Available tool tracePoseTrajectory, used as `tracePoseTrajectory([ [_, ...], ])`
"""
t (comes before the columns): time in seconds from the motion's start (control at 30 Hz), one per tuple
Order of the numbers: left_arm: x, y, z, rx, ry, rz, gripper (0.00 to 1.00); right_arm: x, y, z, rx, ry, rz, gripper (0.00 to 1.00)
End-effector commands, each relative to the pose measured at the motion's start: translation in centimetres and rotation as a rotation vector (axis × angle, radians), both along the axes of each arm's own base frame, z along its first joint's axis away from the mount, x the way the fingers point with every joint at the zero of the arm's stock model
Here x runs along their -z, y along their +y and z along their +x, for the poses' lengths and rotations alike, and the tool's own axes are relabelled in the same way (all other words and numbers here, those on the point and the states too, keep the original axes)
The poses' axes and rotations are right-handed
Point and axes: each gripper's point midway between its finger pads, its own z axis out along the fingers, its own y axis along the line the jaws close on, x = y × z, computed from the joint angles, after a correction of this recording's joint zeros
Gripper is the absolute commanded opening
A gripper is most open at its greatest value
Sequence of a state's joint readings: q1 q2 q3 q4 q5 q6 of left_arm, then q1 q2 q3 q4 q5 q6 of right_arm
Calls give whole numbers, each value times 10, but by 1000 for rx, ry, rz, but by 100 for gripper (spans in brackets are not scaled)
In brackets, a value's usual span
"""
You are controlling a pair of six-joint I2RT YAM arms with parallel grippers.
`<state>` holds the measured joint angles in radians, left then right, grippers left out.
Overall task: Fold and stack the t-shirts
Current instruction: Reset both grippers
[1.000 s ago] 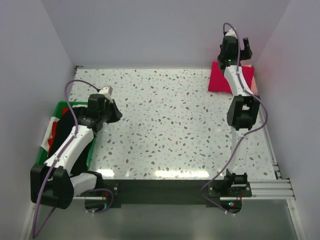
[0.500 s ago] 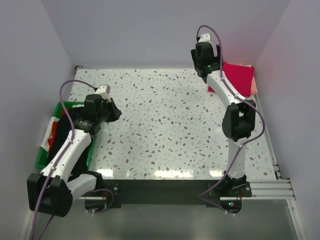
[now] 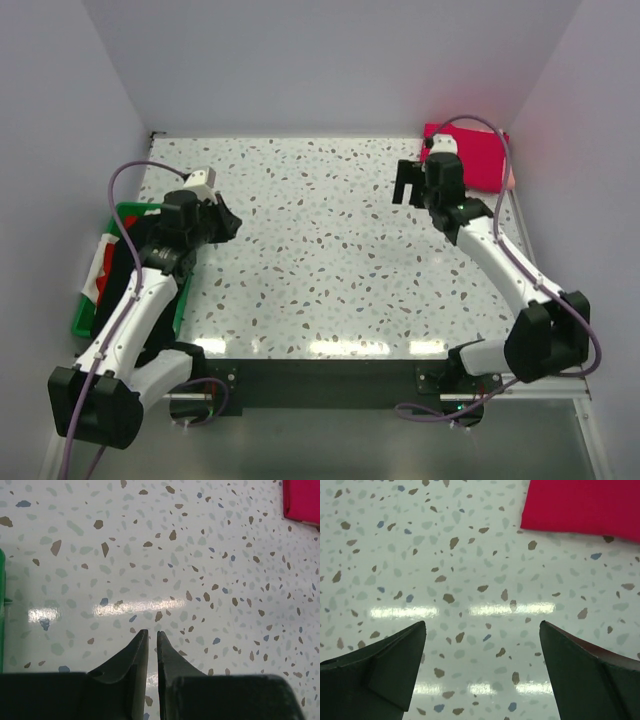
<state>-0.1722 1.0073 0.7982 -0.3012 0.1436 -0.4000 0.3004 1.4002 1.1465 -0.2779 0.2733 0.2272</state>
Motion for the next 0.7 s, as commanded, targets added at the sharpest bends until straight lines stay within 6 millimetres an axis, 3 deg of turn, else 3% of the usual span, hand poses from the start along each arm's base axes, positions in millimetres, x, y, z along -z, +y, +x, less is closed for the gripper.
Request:
tracePoseTrajectory([
  [0.0,-15,0,3,11,-63,6,18,-15,17,-30,-57,-52,162,99],
  [0.27,-17,3,2,0,-68,11,18,-2,13,-73,-77,-4,200,99],
  [0.67,-18,4,1,-4,-74,16,18,-9,0,-82,-25,-44,194,99],
])
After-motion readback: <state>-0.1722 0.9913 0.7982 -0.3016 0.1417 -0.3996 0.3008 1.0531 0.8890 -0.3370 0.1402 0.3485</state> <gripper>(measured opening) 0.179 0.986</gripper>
